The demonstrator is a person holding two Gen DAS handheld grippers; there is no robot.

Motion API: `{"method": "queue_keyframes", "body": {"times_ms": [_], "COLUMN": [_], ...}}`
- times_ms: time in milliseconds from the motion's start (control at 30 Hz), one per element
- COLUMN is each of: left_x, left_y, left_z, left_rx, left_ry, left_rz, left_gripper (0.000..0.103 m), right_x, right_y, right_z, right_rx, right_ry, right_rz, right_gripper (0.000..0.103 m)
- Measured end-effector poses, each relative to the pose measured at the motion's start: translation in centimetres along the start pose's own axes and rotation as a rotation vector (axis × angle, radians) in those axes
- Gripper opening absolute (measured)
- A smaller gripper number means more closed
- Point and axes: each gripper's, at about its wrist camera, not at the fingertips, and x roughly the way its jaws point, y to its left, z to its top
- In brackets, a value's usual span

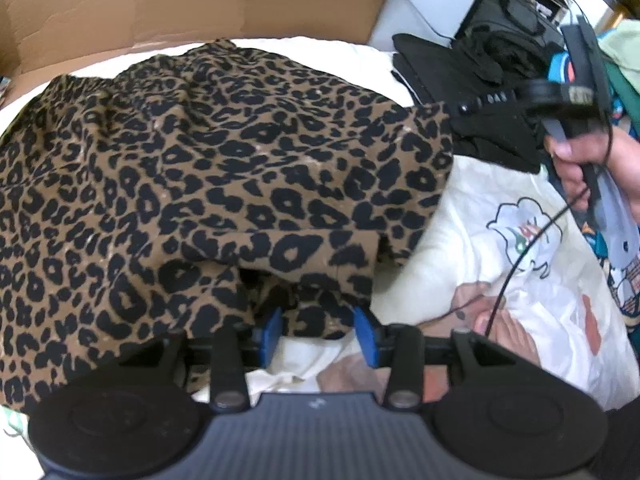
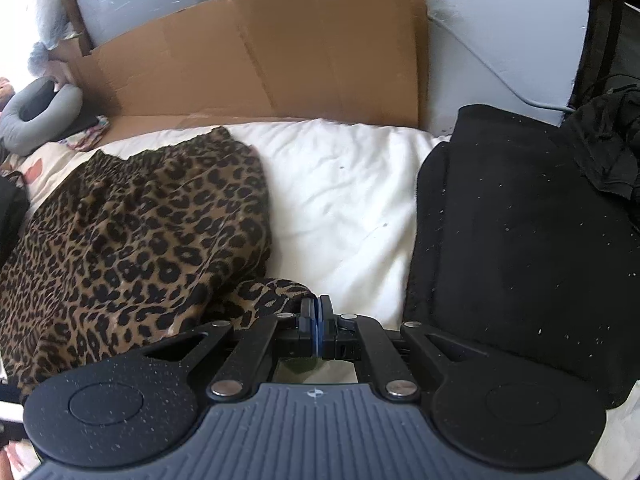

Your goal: Fold clothes

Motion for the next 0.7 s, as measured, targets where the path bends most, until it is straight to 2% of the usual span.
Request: {"method": "queue_keyframes", "body": {"times_ms": [100,233,400,433,467,500,567,700], "left_x": [0.1,0.5,1.4,1.6,1.8,1.8,1.4,-0.4], "left_y": [-0.6,-1.8,-2.5,-2.4,-2.2,-1.8,-0.9,0.6], "left_z": [0.3,0.2,0.3,0.4,0.4,0.3,0.2,-0.1], "left_rx": [0.014,0.036,0.058,0.055,0.049,0.039,0.014,-0.018], "left_ry": [-0.006,-0.001,-0.009,-0.01,-0.01,-0.008,0.006,0.018], "left_rz": [0.026,0.004,0.074,0.09,0.102,0.105,0.103,0.122], "left_gripper": [0.06,0.06,0.058,0.055,0.046,0.029,0.003,0.003], "right_x": [0.5,1.1,1.7,1.8,1.9,1.9,2.0,1.5], "right_y": [-0.3,-0.7,-0.9,-0.9,-0.9,-1.0,-1.1,-1.1], "right_z": [0.1,0.0,-0.1,-0.1,-0.2,-0.1,-0.1,0.4], "right_rx": [0.007,0.021,0.014,0.012,0.011,0.011,0.015,0.002], "right_ry": [0.003,0.017,0.03,0.033,0.035,0.036,0.035,0.019], "right_rz": [-0.006,-0.012,-0.019,-0.02,-0.022,-0.024,-0.027,-0.032], "right_gripper": [0.0,0.0,0.0,0.0,0.0,0.0,0.0,0.0]}}
